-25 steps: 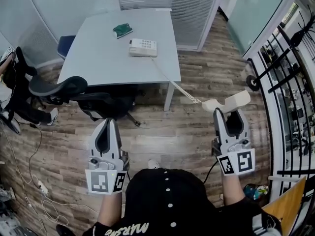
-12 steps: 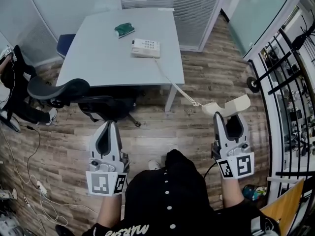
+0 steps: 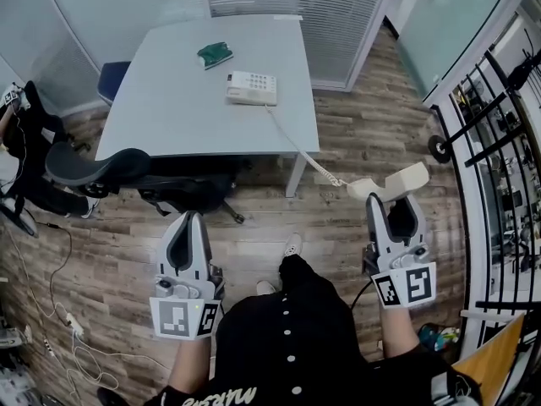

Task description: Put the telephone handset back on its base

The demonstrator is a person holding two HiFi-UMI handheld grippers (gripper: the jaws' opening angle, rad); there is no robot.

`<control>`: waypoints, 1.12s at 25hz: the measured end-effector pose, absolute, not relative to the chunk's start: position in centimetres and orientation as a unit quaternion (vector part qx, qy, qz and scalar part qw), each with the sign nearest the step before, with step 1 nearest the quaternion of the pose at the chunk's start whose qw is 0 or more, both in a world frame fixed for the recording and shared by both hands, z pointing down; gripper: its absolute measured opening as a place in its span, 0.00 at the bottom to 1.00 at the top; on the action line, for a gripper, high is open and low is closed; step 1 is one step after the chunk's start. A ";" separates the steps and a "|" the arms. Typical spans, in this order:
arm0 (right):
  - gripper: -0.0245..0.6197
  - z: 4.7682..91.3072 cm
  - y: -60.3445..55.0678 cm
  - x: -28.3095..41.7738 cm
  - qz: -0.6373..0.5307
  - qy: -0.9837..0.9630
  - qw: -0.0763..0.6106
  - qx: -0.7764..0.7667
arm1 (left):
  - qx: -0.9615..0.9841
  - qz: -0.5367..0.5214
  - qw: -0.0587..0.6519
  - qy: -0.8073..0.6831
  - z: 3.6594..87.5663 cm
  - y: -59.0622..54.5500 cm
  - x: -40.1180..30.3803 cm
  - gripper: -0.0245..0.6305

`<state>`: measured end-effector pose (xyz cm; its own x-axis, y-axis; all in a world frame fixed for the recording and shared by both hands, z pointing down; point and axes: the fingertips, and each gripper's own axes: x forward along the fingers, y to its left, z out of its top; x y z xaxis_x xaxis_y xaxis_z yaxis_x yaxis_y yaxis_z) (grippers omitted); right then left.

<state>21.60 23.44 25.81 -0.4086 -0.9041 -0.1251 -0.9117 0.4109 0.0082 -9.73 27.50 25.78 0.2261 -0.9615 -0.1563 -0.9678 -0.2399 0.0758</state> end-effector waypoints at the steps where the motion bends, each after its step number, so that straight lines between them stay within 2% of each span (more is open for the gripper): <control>1: 0.39 25.8 23.0 21.6 0.037 0.839 0.052 -0.541 | -0.783 0.085 0.020 0.616 25.7 27.1 -9.7 0.06; 28: 0.39 25.6 7.4 21.6 0.022 0.860 0.056 -0.507 | -0.770 0.074 0.026 0.633 24.3 13.3 -8.3 0.06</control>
<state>21.62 7.39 25.60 -0.4800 -0.8692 -0.1187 -0.8741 0.4853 -0.0189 -8.27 13.26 24.29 0.1870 -0.9713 -0.1470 -0.9790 -0.1966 0.0535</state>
